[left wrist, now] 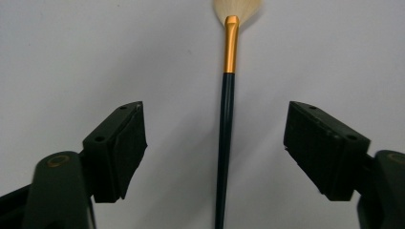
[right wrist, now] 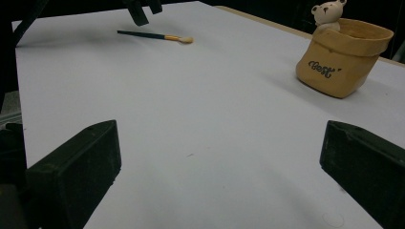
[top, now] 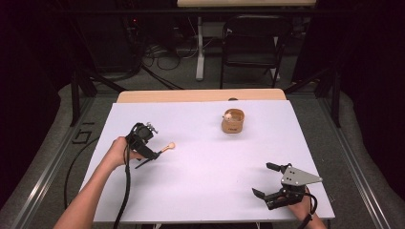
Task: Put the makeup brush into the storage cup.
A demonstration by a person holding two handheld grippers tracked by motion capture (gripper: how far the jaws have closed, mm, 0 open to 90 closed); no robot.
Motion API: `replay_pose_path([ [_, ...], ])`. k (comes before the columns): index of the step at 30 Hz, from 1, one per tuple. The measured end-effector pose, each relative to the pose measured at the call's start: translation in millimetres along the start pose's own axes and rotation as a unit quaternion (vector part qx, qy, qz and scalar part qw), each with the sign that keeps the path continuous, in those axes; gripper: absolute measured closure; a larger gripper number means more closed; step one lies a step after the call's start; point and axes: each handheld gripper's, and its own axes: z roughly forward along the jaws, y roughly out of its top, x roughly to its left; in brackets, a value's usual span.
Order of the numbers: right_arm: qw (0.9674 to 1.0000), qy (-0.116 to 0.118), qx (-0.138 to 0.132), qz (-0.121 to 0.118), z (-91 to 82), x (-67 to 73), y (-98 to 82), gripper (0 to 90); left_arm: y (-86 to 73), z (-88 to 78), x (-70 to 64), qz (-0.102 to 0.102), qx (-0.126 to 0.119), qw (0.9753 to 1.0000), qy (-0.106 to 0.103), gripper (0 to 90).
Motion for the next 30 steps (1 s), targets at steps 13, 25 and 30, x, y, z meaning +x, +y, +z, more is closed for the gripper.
replay_pose_path([
  [13, 1.0, -0.001, 0.002, 0.0, -0.5, -0.4, -0.2, 0.0, 13.2, 14.9, 3.2, 0.01, 0.064, 0.9979, -0.008, 51.4],
  [25, 1.0, -0.001, 0.003, -0.002, -0.4, -0.5, -0.2, 0.0, 22.6, 19.6, 3.7, 0.02, 0.089, 0.9956, -0.022, 69.5],
  [30, 1.0, -0.001, 0.003, -0.003, -0.7, -0.5, -0.2, 0.0, 24.2, 24.2, 3.0, 0.022, 0.099, 0.9946, -0.025, 71.6],
])
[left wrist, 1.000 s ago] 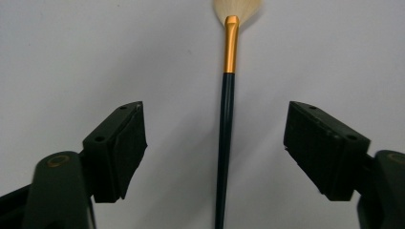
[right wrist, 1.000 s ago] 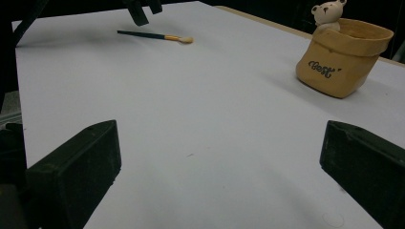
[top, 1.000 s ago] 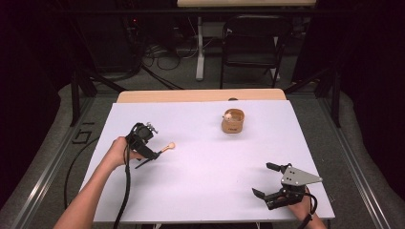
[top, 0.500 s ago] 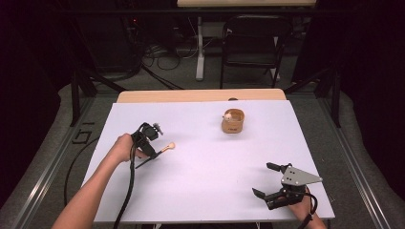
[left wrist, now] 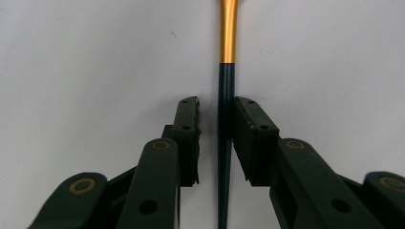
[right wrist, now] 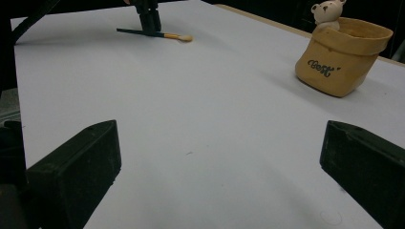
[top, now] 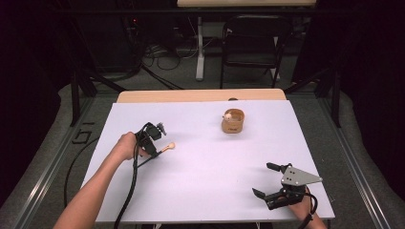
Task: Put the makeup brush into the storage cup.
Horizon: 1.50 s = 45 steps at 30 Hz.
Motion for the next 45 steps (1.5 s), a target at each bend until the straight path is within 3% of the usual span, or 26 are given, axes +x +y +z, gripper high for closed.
replay_pose_path([
  [14, 1.0, 0.0, -0.001, -0.001, 1.3, 0.1, -0.3, 0.0, -1.1, 1.3, -0.5, 0.006, 0.0, 1.0, -0.004, 76.6],
  [18, 1.0, -0.005, 0.003, -0.001, 0.3, -0.3, -0.1, 0.0, -4.5, 1.2, -1.3, 0.007, -0.013, 0.9999, -0.003, 82.3],
  [25, 1.0, -0.003, 0.002, -0.001, 0.1, -0.3, 0.0, 0.0, -9.9, -1.1, -3.1, 0.013, -0.028, 0.9995, -0.007, 82.8],
  [29, 1.0, -0.004, 0.003, 0.001, 0.4, -0.6, 0.0, 0.0, -13.9, -9.0, -4.5, 0.014, -0.052, 0.9985, -0.007, 82.8],
  [34, 1.0, -0.006, 0.003, 0.002, 1.2, -0.6, -0.2, 0.0, -20.6, -19.4, -7.1, 0.008, -0.094, 0.9955, -0.008, 82.9],
  [45, 0.9999, -0.013, 0.004, 0.01, 1.1, -2.7, -0.5, 0.0, -31.8, -39.9, -17.5, 0.004, -0.187, 0.9824, -0.002, 82.9],
])
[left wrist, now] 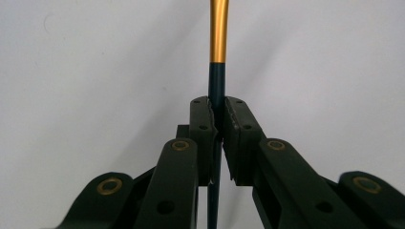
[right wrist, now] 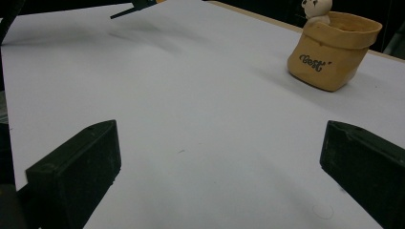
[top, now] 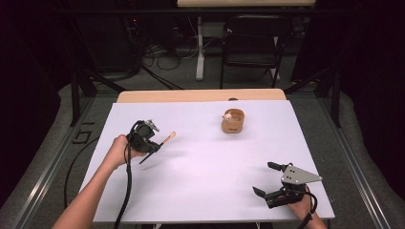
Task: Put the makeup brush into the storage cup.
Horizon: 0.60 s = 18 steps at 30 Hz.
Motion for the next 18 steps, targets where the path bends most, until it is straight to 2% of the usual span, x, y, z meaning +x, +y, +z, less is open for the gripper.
replay_pose_path([
  [9, 0.9999, -0.005, 0.005, 0.011, 0.3, -1.3, 0.1, 0.0, 3.9, -14.4, -13.2, 0.008, -0.062, 0.998, 0.009, 82.9],
  [11, 0.9998, -0.009, 0.006, 0.017, 0.1, -2.3, 0.1, 0.0, 5.2, -15.7, -16.4, 0.007, -0.077, 0.9969, 0.014, 82.8],
  [18, 0.9989, -0.027, 0.005, 0.038, -1.8, -6.3, 0.4, 0.0, 11.1, -17.1, -29.3, 0.011, -0.125, 0.992, 0.011, 82.9],
])
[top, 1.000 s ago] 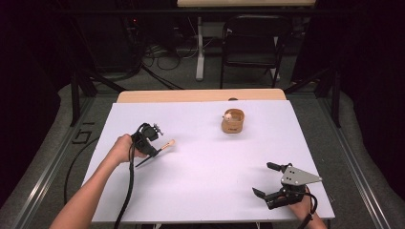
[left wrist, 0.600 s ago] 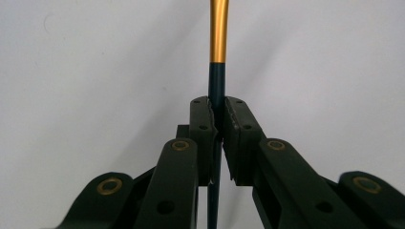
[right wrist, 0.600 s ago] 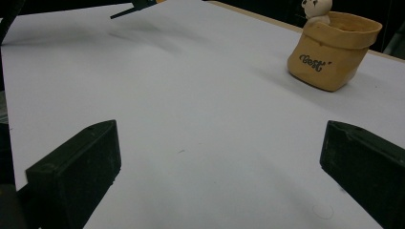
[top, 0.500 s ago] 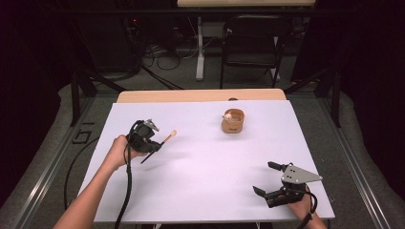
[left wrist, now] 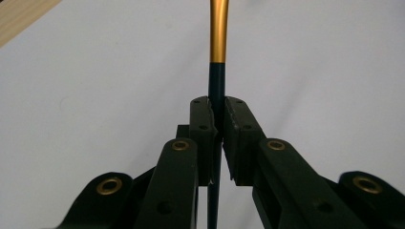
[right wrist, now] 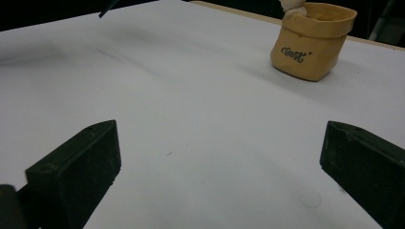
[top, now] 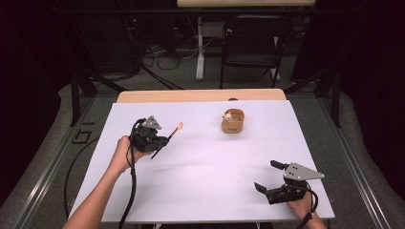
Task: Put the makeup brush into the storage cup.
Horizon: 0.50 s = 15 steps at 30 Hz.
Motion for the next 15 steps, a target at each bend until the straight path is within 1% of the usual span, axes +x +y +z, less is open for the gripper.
replay_pose_path([
  [2, 1.0, -0.002, 0.001, 0.001, -0.1, -0.7, -0.1, 0.0, 1.5, 0.7, -2.7, 0.002, -0.012, 0.9999, -0.001, 82.9],
  [3, 1.0, -0.005, 0.002, 0.003, 0.0, -0.9, 0.0, 0.0, 2.0, 1.5, -4.2, 0.0, -0.018, 0.9998, -0.005, 82.9],
  [6, 0.9999, -0.01, 0.005, 0.008, 0.0, -2.1, 0.2, 0.0, 4.0, 3.4, -7.5, 0.002, -0.034, 0.9994, -0.005, 82.9],
  [10, 0.9997, -0.02, 0.004, 0.011, -0.1, -3.1, 0.1, 0.0, 5.7, 5.4, -11.9, 0.0, -0.058, 0.9983, -0.007, 82.9],
  [11, 0.9997, -0.019, 0.002, 0.013, 0.0, -3.2, 0.0, 0.0, 5.9, 6.0, -13.3, 0.0, -0.062, 0.998, -0.004, 82.9],
  [15, 0.9997, -0.022, 0.004, 0.01, 0.5, -2.9, 0.3, 0.0, 6.4, 9.4, -18.3, 0.005, -0.074, 0.9972, -0.006, 82.9],
])
